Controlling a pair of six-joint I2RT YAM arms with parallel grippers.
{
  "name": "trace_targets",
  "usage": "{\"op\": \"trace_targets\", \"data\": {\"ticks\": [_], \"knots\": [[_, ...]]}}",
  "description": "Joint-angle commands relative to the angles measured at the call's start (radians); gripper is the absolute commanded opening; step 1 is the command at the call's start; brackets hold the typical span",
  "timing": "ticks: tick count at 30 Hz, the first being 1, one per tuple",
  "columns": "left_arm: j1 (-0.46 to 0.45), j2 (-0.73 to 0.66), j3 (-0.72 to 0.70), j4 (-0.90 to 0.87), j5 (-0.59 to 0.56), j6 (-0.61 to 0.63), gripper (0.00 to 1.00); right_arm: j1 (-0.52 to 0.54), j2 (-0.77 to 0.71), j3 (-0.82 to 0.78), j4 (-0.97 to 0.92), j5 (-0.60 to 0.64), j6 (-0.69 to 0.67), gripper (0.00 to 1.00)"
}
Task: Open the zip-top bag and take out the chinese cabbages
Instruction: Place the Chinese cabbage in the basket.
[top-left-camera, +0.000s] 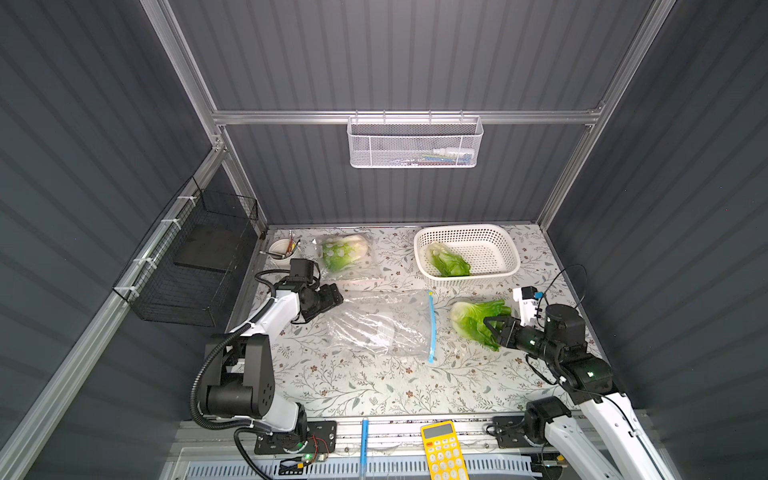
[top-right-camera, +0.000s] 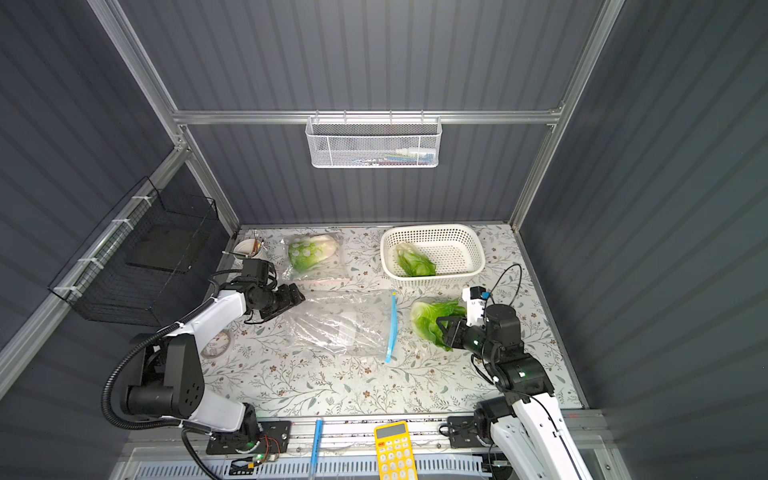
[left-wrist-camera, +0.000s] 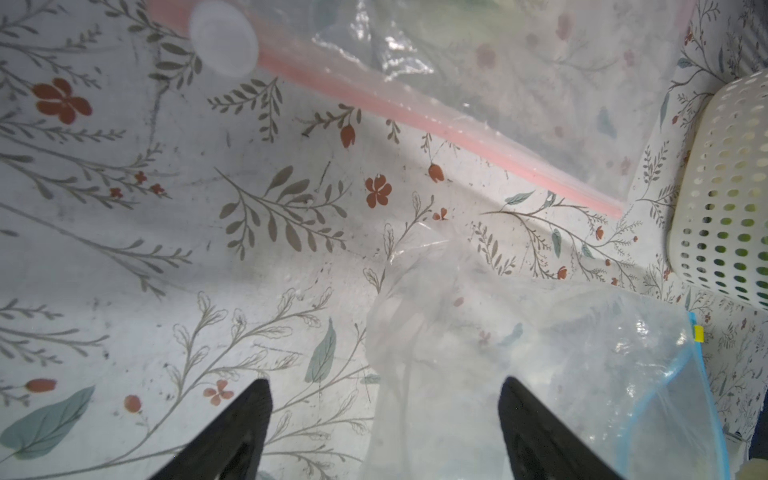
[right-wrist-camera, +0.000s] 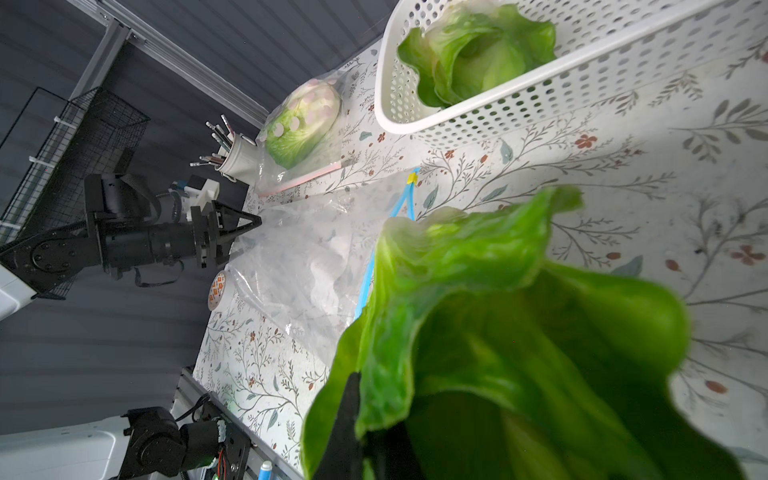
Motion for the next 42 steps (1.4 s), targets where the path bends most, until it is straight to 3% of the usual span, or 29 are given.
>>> {"op": "trace_targets", "data": {"ticks": [1,9,22,26,30,34,42], "knots": [[0.009,-0.005,0.043,-0.035,-0.018,0.025,0.90,-0.016,0.022,0.084,0.033,0.025,-0.042,0.00],[0.011,-0.069,0.155,-0.089,-0.176,0.095,0.95,-0.068,0.161,0.243,0.060,0.034,-0.097,0.00],[0.011,-0.134,0.364,-0.061,-0.283,0.214,1.00,-0.219,0.461,0.484,0.198,-0.026,-0.082,0.00],[0.011,-0.163,0.327,0.026,-0.238,0.269,1.00,-0.238,0.583,0.561,0.218,-0.033,-0.072,0.00],[0.011,-0.222,0.181,0.177,-0.198,0.320,1.00,-0.240,0.702,0.641,0.233,-0.023,-0.066,0.00],[0.011,-0.273,0.094,0.229,-0.185,0.338,1.00,-0.240,0.803,0.695,0.263,-0.008,-0.057,0.00],[0.011,-0.309,0.048,0.277,-0.200,0.342,1.00,-0.240,0.979,0.758,0.350,-0.014,-0.037,0.00]]}}
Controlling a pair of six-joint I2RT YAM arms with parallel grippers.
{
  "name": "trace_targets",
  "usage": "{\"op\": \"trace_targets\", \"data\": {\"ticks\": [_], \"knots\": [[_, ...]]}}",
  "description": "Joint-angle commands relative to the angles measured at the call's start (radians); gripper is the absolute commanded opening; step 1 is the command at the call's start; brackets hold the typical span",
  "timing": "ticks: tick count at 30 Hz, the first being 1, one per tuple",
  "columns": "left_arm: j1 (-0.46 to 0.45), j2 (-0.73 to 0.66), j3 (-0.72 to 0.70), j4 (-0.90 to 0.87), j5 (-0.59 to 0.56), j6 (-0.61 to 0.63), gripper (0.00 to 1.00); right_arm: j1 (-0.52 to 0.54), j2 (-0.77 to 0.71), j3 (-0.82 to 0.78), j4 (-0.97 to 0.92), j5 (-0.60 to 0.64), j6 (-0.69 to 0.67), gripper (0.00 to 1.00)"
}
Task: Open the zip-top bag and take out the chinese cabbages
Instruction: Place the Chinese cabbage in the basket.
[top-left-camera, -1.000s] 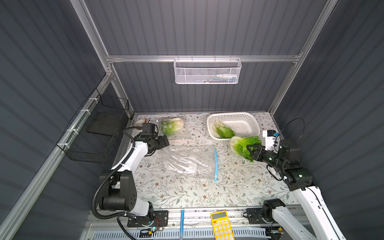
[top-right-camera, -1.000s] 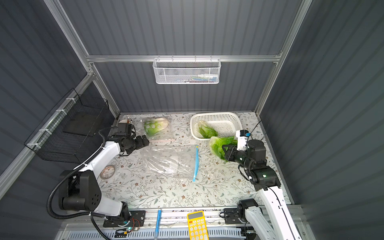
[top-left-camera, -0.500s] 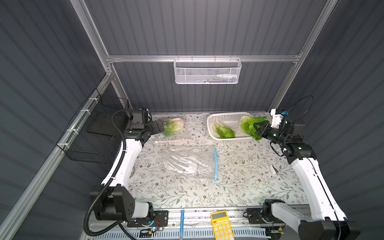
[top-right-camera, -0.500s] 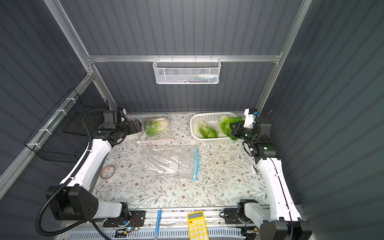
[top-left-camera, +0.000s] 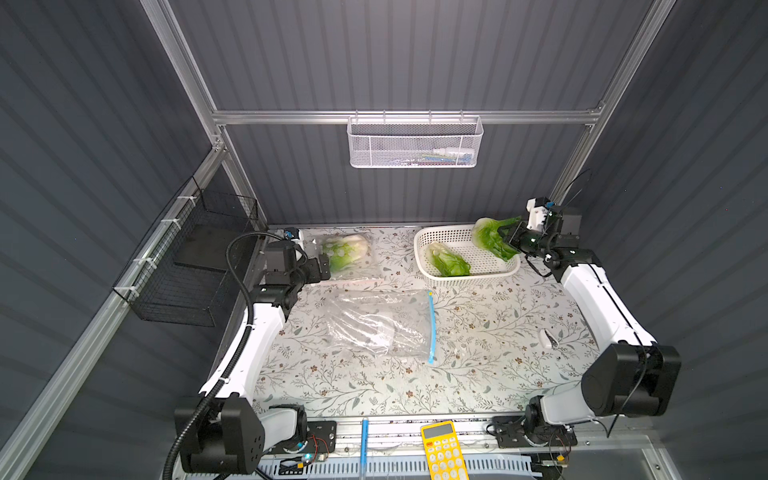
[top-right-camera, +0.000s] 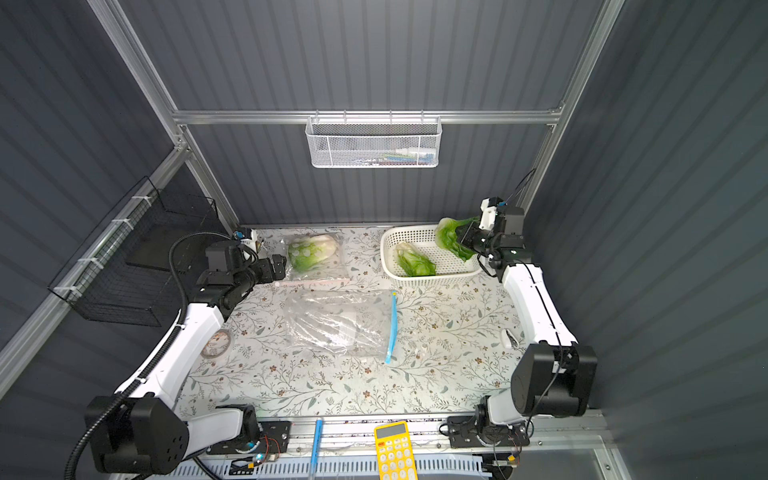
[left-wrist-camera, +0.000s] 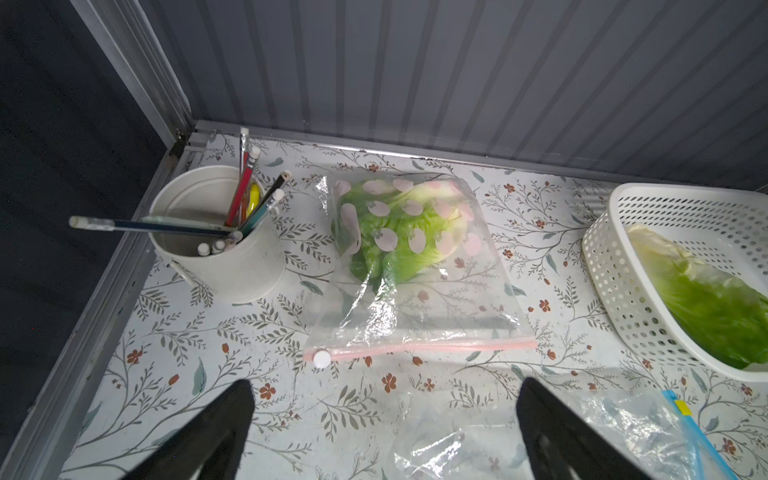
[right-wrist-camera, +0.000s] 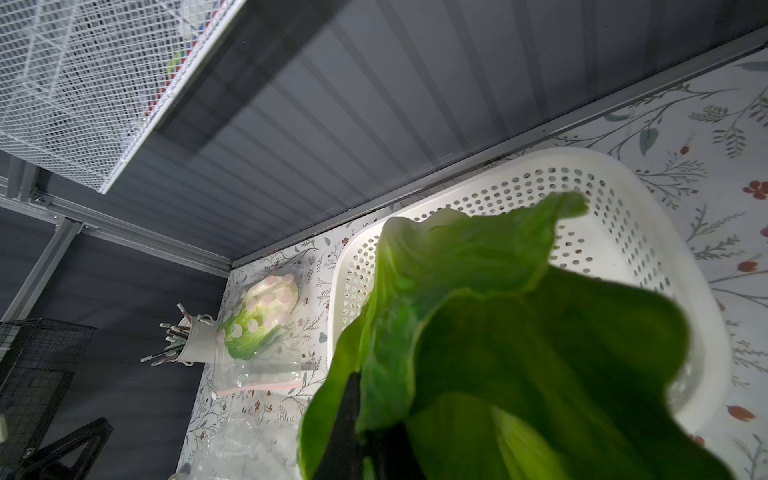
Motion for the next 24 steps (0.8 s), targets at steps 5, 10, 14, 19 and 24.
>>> {"op": "trace_targets", "data": {"ticks": [5,10,14,19,24], "knots": [[0.006,-0.033,-0.018,0.047,-0.033,0.015,1.00,-0.003,0.129,0.074,0.127,-0.012,0.043,0.00],[0.006,-0.048,-0.030,0.057,-0.054,0.012,1.00,-0.001,0.203,0.077,0.207,0.005,0.090,0.00],[0.006,-0.037,-0.032,0.058,-0.054,0.009,1.00,0.007,0.263,0.084,0.240,0.018,0.122,0.00],[0.006,-0.031,-0.031,0.058,-0.056,0.006,1.00,0.022,0.331,0.082,0.264,0.032,0.144,0.02],[0.006,-0.023,-0.030,0.055,-0.059,0.006,1.00,0.034,0.367,0.069,0.247,0.047,0.181,0.06]]}}
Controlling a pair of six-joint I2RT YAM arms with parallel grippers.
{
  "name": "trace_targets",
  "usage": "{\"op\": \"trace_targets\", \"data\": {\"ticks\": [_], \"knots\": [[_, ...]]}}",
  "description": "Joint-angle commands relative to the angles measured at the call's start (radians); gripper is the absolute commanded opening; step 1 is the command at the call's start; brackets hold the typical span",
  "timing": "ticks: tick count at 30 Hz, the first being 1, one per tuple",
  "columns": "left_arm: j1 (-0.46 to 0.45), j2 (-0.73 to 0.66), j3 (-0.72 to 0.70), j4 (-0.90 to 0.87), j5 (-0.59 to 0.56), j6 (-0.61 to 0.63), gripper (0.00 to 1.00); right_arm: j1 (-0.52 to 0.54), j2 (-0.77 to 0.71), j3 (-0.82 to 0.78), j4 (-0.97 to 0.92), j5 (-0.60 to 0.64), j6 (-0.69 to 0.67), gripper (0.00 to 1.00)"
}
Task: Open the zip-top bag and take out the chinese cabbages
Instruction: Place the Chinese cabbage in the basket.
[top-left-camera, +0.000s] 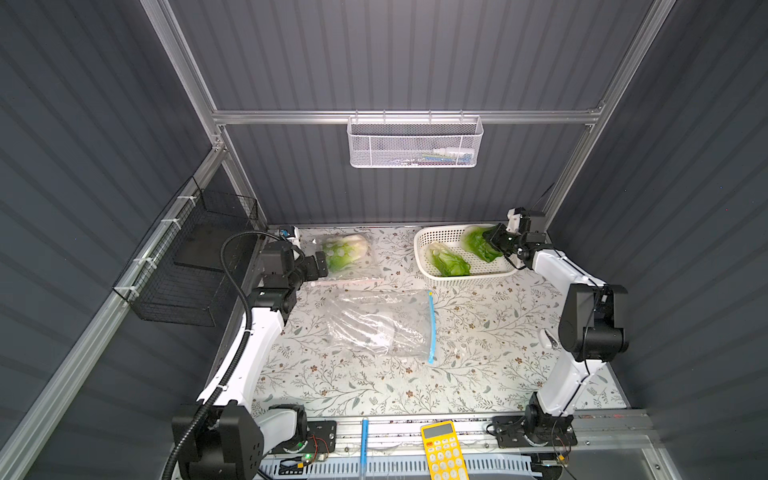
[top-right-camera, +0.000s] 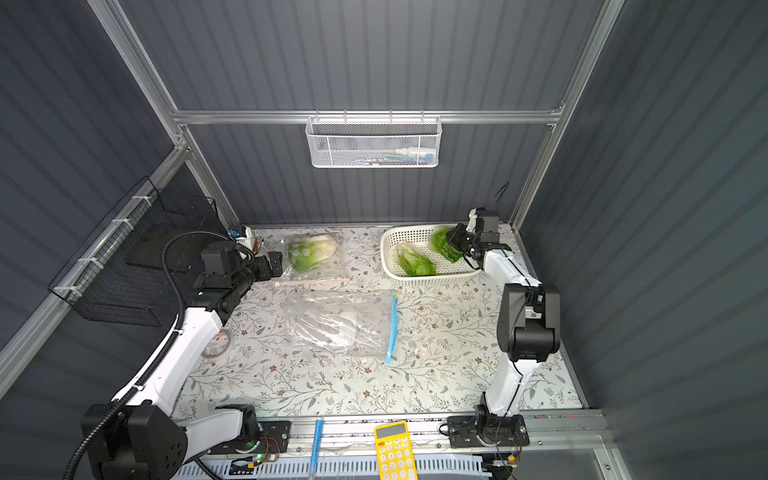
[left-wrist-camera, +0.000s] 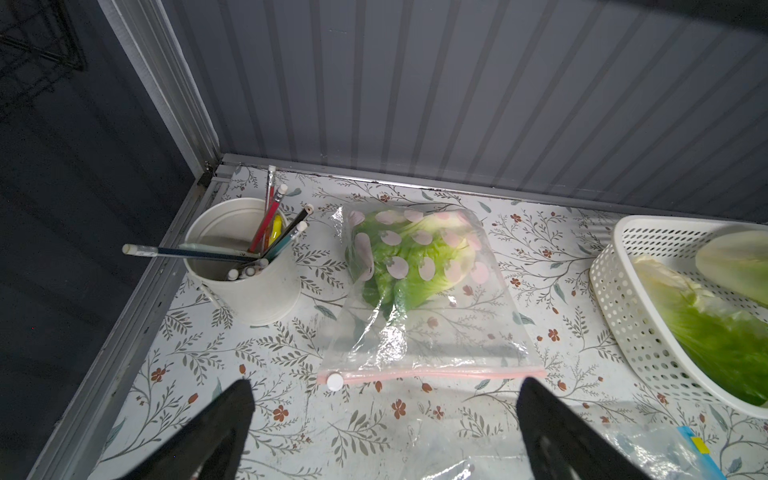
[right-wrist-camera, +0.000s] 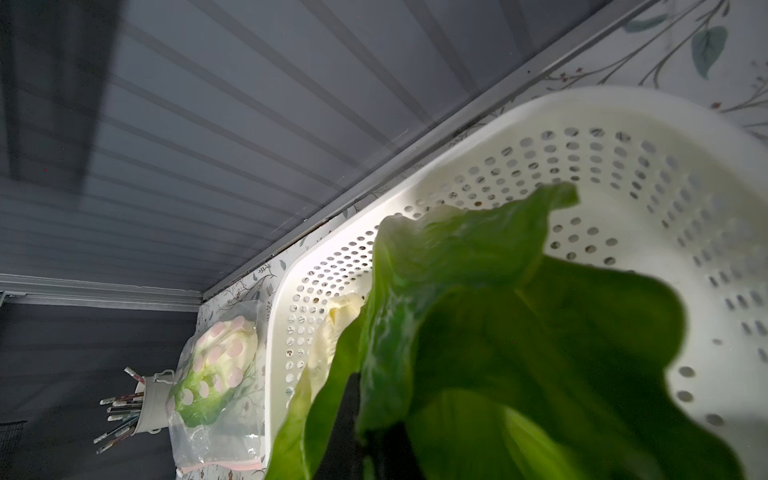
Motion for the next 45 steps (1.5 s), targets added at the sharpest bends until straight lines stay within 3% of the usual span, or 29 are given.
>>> {"op": "trace_targets", "data": {"ticks": [1,10,15,27,33,45], "knots": [[0.005,0.009,-0.008,0.005,-0.010,0.006,1.00,0.013,0.006,0.009,0.028,0.015,0.035,0.08],[0.005,0.023,-0.006,0.002,-0.014,0.003,1.00,0.044,-0.013,-0.034,-0.008,0.060,0.039,0.35],[0.005,0.023,-0.006,-0.001,-0.025,0.003,1.00,0.059,-0.023,-0.035,-0.070,0.063,0.032,0.41],[0.005,0.033,-0.004,-0.007,-0.032,-0.006,1.00,0.122,-0.117,-0.071,-0.234,0.230,-0.056,0.57],[0.005,0.037,-0.003,-0.009,-0.034,-0.015,1.00,0.156,-0.169,-0.069,-0.340,0.341,-0.119,0.61],[0.005,0.049,0.000,-0.012,-0.046,-0.021,1.00,0.215,-0.277,-0.115,-0.409,0.408,-0.157,0.64]]}}
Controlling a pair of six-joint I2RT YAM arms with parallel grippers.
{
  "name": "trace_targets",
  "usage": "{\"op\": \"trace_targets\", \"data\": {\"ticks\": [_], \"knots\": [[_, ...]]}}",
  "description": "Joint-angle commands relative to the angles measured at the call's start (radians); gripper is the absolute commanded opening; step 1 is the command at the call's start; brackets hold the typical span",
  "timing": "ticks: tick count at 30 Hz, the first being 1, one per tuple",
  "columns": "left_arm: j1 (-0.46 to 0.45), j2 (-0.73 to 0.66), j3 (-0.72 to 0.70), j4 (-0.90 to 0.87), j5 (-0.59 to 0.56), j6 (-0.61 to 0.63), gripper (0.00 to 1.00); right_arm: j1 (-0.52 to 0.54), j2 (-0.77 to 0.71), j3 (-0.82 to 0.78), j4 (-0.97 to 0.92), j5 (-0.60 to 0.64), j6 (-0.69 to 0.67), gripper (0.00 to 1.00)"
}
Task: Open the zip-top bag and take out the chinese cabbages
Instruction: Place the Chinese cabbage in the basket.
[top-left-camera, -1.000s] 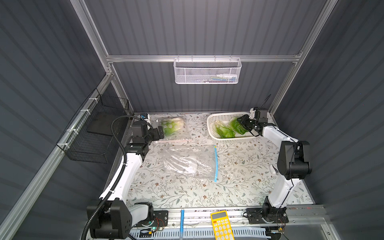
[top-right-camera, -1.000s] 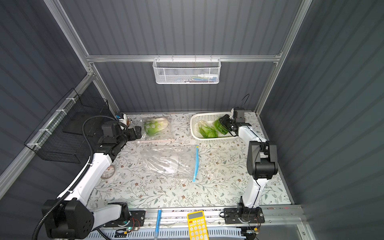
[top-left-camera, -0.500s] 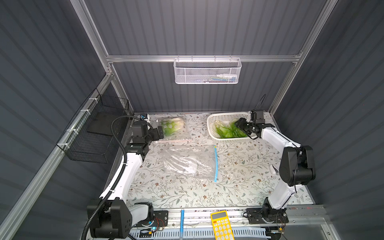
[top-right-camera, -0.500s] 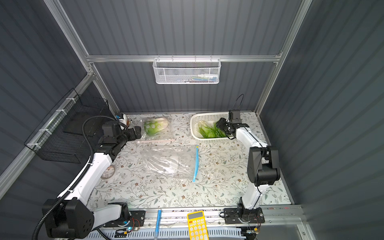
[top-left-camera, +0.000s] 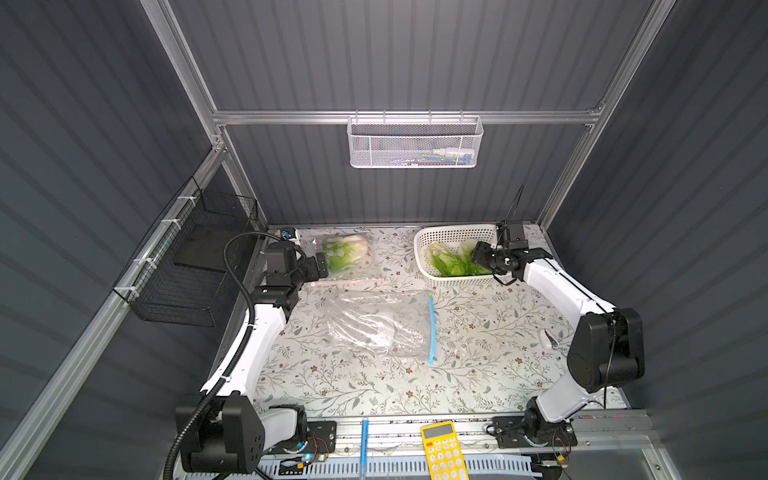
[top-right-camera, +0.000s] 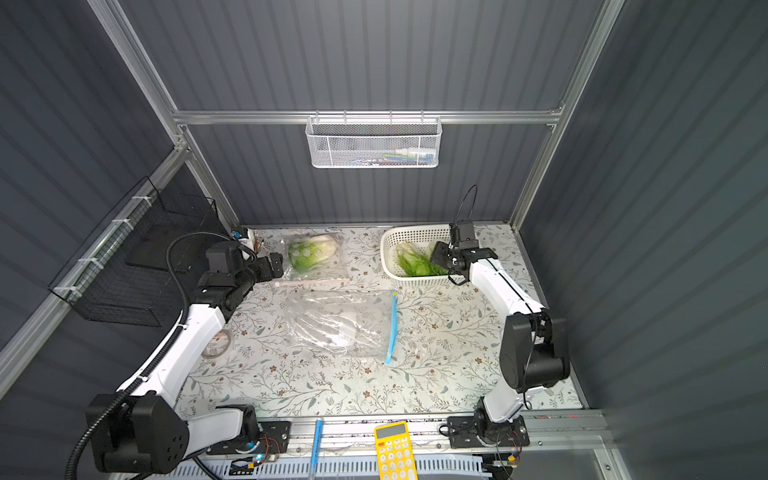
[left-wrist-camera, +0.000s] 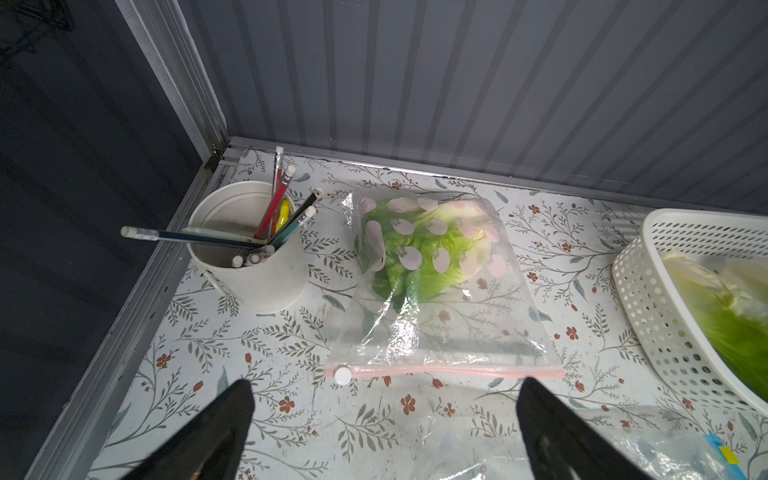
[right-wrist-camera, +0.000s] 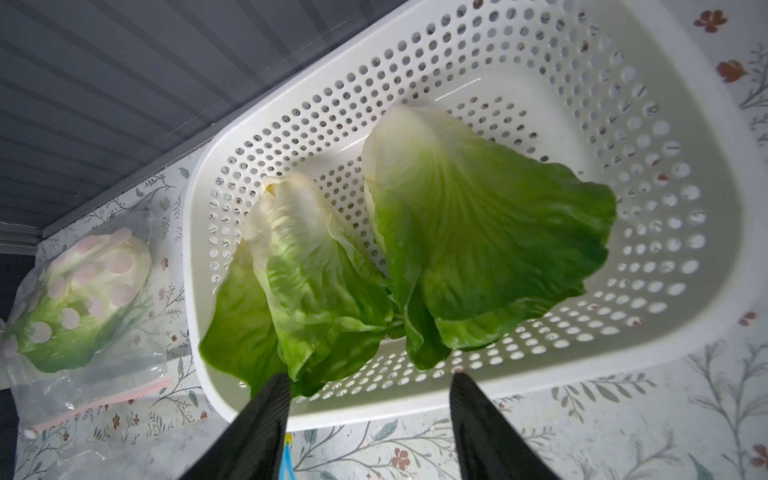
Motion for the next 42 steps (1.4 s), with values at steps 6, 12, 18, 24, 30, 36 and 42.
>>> {"op": "trace_targets", "data": {"ticks": [6,12,18,24,30,36,42], "knots": [[0.005,0.033,0.001,-0.012,-0.015,-0.020,1.00,0.090,-0.084,-0.004,-0.039,0.096,-0.072,0.64],[0.005,0.065,0.005,-0.014,0.002,-0.033,1.00,0.185,-0.122,0.050,-0.061,0.162,-0.159,0.64],[0.005,0.107,0.020,-0.028,0.022,-0.052,0.99,0.287,-0.157,0.094,-0.066,0.203,-0.244,0.65],[0.005,0.126,0.026,-0.034,0.035,-0.060,0.99,0.389,-0.138,0.164,-0.099,0.261,-0.342,0.66],[0.005,0.125,0.032,-0.044,0.022,-0.057,0.98,0.488,-0.038,0.284,-0.165,0.286,-0.418,0.67],[0.005,0.108,0.035,-0.048,0.001,-0.060,0.98,0.570,0.089,0.384,-0.174,0.247,-0.485,0.68],[0.005,0.105,0.043,-0.074,-0.067,-0.069,0.95,0.627,0.228,0.482,-0.175,0.198,-0.550,0.70]]}}
